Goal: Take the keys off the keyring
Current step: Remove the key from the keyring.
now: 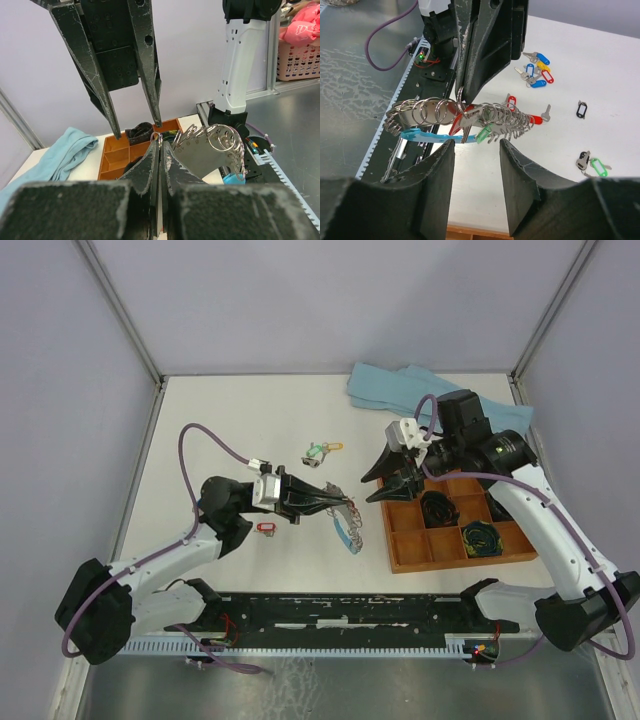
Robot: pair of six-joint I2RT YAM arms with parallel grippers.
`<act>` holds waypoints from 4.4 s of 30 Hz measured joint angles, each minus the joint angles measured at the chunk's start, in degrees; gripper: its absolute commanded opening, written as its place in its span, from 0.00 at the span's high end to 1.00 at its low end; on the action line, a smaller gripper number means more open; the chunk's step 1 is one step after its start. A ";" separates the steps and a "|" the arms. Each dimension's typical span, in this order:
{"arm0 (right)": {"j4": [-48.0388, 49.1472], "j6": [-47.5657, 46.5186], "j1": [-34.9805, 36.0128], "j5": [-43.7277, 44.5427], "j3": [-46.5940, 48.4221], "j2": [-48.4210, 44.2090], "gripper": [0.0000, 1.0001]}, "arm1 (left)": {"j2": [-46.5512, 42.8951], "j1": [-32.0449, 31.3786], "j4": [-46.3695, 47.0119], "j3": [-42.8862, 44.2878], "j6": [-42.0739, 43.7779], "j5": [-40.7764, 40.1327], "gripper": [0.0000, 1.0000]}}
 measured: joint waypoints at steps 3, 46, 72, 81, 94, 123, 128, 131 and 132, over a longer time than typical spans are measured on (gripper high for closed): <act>0.00 -0.22 0.02 -1.40 0.20 0.00 0.53 | 0.31 0.00 0.90 0.37 -1.07 0.37 0.97; -3.02 -8.94 7.63 0.76 2.73 1.49 0.82 | 3.65 0.00 6.95 0.42 -8.15 1.33 0.97; -6.97 -13.11 8.57 6.91 5.20 1.49 0.99 | 3.63 0.00 6.29 0.42 -8.15 1.20 0.97; -11.39 -15.02 12.87 17.14 9.31 1.44 0.99 | 3.61 0.00 5.09 0.61 -8.15 1.05 0.97; -10.12 -14.25 17.94 29.53 10.51 0.42 0.99 | 3.61 -0.20 10.45 -1.68 -9.81 -3.17 0.97; -9.20 -7.56 20.31 40.02 11.19 1.36 0.99 | 10.29 -3.04 24.98 -8.35 -12.09 -16.79 0.91; -10.08 -7.61 21.44 43.15 11.78 1.92 0.99 | 10.99 -3.04 25.18 -8.35 -12.09 -16.90 0.80; -10.88 -7.56 21.66 44.81 12.22 1.95 0.99 | 10.99 -3.04 25.46 -8.63 -12.04 -17.16 0.75; -11.15 -7.56 21.66 45.20 12.22 1.95 0.99 | 10.95 -3.02 25.49 -8.85 -12.02 -17.20 0.73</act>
